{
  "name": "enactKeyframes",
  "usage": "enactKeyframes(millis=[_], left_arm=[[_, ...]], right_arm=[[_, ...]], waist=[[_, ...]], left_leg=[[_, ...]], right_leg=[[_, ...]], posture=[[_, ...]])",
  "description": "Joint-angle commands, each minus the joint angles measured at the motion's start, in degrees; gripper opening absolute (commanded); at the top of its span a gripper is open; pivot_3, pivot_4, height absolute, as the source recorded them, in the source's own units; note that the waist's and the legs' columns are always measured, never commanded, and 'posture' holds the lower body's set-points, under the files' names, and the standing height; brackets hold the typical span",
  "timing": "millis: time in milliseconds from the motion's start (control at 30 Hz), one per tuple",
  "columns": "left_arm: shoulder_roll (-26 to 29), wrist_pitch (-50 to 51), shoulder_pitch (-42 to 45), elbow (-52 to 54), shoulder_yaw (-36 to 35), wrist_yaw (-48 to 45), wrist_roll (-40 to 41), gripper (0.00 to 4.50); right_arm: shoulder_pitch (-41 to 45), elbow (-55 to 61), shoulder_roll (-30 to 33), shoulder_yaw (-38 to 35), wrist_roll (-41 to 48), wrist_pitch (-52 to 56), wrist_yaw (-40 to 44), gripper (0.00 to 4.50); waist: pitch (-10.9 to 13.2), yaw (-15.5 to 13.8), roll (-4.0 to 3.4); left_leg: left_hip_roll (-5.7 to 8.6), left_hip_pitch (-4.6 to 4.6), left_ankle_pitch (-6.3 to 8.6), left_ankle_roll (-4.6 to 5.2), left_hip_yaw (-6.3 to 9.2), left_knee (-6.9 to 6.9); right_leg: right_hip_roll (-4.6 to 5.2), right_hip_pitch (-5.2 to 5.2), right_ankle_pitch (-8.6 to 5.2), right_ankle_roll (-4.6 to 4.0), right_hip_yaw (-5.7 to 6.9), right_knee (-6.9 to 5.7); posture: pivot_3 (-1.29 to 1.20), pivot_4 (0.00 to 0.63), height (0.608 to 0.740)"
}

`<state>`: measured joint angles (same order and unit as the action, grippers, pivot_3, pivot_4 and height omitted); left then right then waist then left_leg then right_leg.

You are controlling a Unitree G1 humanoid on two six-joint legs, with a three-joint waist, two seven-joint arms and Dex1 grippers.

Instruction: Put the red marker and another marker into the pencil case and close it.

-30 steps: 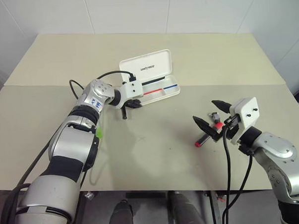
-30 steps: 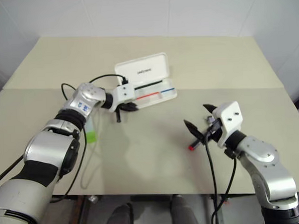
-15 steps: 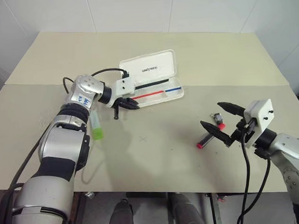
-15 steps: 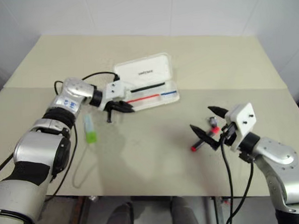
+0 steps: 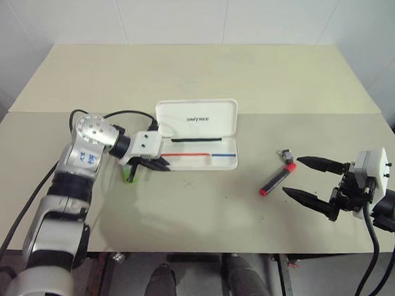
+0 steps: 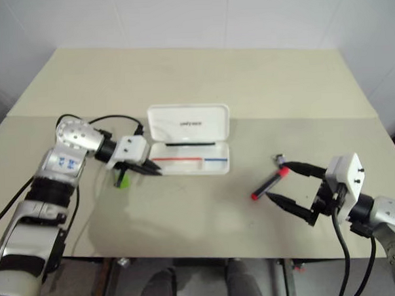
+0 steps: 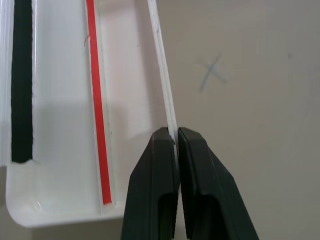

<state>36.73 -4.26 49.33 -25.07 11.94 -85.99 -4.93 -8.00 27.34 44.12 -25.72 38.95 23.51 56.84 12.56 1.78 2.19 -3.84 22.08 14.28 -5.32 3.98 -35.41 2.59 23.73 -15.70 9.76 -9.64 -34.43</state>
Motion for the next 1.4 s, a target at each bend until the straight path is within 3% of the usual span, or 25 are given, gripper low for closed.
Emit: enactKeyframes(millis=[33, 133, 200, 367, 800, 1267, 1400], left_arm=[[1.8, 5.6, -3.1, 12.3, 0.8, -2.5, 3.8, 0.03], [3.1, 9.1, -6.3, 18.6, 1.4, -1.7, 5.0, 0.03], [4.0, 10.2, -8.2, 21.2, 1.8, -0.9, 5.6, 0.03], [6.2, 12.8, -12.0, 26.2, 2.4, 0.3, 6.2, 0.03], [7.0, 6.6, -13.8, 21.9, 3.7, 4.7, 3.4, 0.03], [4.5, 12.0, -12.8, 26.9, 3.7, 6.6, 7.3, 4.34], [4.5, 16.4, -12.8, 30.5, 3.4, 6.3, 9.8, 4.46]], right_arm=[[0.2, 1.2, 0.9, -2.1, 0.9, -1.4, 0.7, 4.50], [0.8, 0.7, 1.0, -1.5, 0.3, -1.5, 0.2, 4.50], [0.9, 0.7, 1.0, -1.2, 0.1, -1.5, 0.0, 4.50], [0.6, 0.6, 1.0, -1.3, -0.1, -1.6, -0.1, 4.50], [1.5, 0.6, 1.2, -0.1, -0.8, -1.0, -1.2, 4.50], [2.6, -1.8, 4.9, 4.0, -3.9, -1.8, 2.7, 4.50], [6.8, -6.5, 7.7, 7.5, -5.8, -3.8, 7.8, 4.50]], waist=[[0.0, 0.1, 0.00], [0.0, 0.1, 0.00], [0.0, 0.2, 0.00], [0.0, 0.2, 0.01], [0.0, 0.2, 0.01], [0.0, 0.2, 0.01], [0.0, 0.2, 0.01]], left_leg=[[0.00, 0.02, 0.00, 0.00, 0.00, -0.10], [0.00, 0.04, 0.00, 0.00, 0.00, -0.25], [0.00, 0.05, 0.00, 0.00, -0.01, -0.37], [0.00, 0.05, 0.00, 0.00, -0.01, -0.67], [0.00, 0.05, 0.01, 0.00, 0.00, -0.64], [0.00, 0.06, 0.01, 0.00, -0.01, -0.65], [0.00, 0.05, 0.01, 0.00, -0.01, -0.67]], right_leg=[[-0.01, 0.00, -0.06, -0.11, 0.00, 0.00], [0.00, -0.02, -0.13, -0.25, -0.01, 0.01], [0.00, -0.03, -0.47, -0.88, -0.01, 0.02], [0.00, -0.15, -0.45, -0.88, -0.04, 0.01], [0.00, -0.15, -0.45, -0.89, -0.04, 0.05], [0.00, -0.15, -0.45, -0.88, -0.04, 0.05], [0.00, -0.16, -0.45, -0.89, -0.04, 0.04]], posture=[[0.00, 0.150, 0.740], [0.00, 0.150, 0.740], [0.00, 0.150, 0.740], [0.00, 0.150, 0.740], [0.00, 0.150, 0.740], [0.00, 0.150, 0.740], [0.00, 0.150, 0.740]])
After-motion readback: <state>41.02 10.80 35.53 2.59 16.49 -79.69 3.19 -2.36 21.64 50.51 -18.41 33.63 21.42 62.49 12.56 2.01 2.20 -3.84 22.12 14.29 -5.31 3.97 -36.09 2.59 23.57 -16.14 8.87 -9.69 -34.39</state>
